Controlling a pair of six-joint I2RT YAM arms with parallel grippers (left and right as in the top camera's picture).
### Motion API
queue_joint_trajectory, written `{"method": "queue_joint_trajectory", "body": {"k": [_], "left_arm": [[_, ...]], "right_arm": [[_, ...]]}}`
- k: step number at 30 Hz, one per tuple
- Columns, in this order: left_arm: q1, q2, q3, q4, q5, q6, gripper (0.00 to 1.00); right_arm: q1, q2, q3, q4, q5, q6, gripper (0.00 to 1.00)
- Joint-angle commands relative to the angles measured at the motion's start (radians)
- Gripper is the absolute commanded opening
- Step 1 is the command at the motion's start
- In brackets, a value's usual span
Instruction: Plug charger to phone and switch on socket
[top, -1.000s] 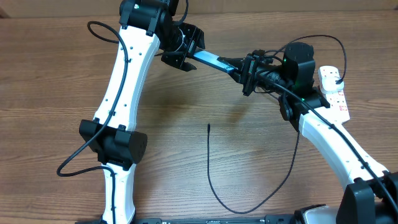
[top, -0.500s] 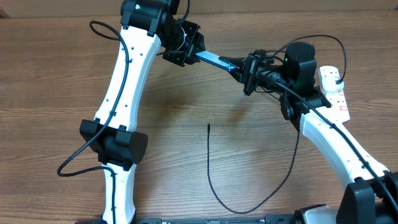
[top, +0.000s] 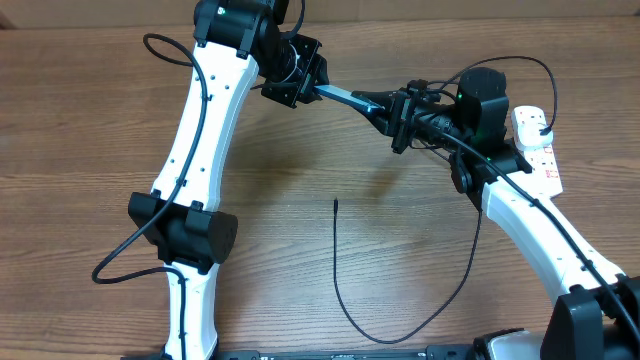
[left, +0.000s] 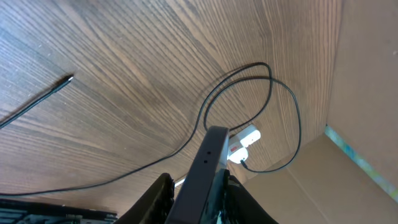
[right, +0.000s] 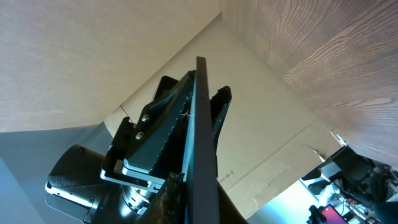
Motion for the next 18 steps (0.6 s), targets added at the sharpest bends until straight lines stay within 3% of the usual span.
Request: {"method": "queue_joint_trajectory", "body": {"k": [1,12,18], "left_arm": [[-0.007,-0.029,0.020,-0.017,0.005,-0.024,0.13],[-0.007,-0.028,0.020,-0.018,0.005,-0.020,0.13],[-0.007,-0.028,0.020,-0.018,0.005,-0.019,0.11]], "right_arm": [[0.006,-0.006,0.021,0.022,0.006,0.138,0.13],[0.006,-0.006,0.021,0.022,0.007,0.138,0.18],[0.006,-0.006,0.021,0.022,0.007,0.138,0.30]]}}
